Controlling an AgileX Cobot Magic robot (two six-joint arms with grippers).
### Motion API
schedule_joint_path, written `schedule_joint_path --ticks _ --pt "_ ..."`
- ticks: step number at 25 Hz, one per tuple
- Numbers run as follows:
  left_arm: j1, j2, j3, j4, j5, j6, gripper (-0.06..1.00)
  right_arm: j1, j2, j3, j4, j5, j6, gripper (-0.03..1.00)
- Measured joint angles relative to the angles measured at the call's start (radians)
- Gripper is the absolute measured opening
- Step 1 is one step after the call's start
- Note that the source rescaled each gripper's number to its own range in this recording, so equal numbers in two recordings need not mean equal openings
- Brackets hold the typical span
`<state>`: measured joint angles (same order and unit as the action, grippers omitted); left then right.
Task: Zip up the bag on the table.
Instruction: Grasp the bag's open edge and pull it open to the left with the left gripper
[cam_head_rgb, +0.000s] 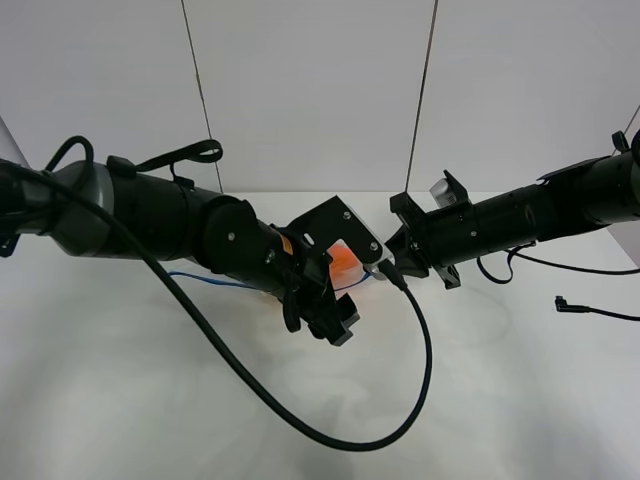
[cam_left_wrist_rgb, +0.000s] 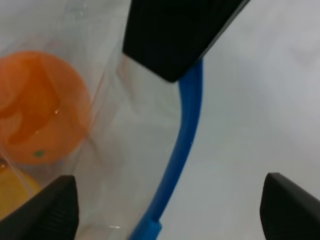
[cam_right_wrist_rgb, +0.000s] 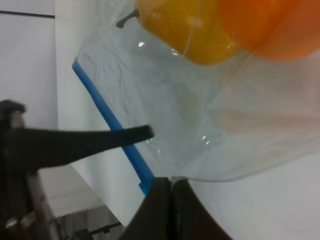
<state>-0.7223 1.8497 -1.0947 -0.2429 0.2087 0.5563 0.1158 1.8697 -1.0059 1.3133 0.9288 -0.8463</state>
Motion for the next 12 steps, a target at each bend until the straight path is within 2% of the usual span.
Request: schedule_joint_path --ticks 5,7,9,12 --pt "0.007 0.005 0.000 0.011 0.000 0.000 0.89 0.000 0.000 0.000 0.000 0.001 0.000 0.00" --pt "0.007 0.005 0.000 0.017 0.001 0.000 0.83 0.000 0.000 0.000 0.000 0.001 0.000 0.00" --pt "0.007 0.005 0.000 0.026 0.001 0.000 0.71 0.000 0.000 0.000 0.000 0.002 0.000 0.00" --pt "0.008 0.005 0.000 0.035 0.001 0.000 0.37 0.000 0.000 0.000 0.000 0.002 0.000 0.00"
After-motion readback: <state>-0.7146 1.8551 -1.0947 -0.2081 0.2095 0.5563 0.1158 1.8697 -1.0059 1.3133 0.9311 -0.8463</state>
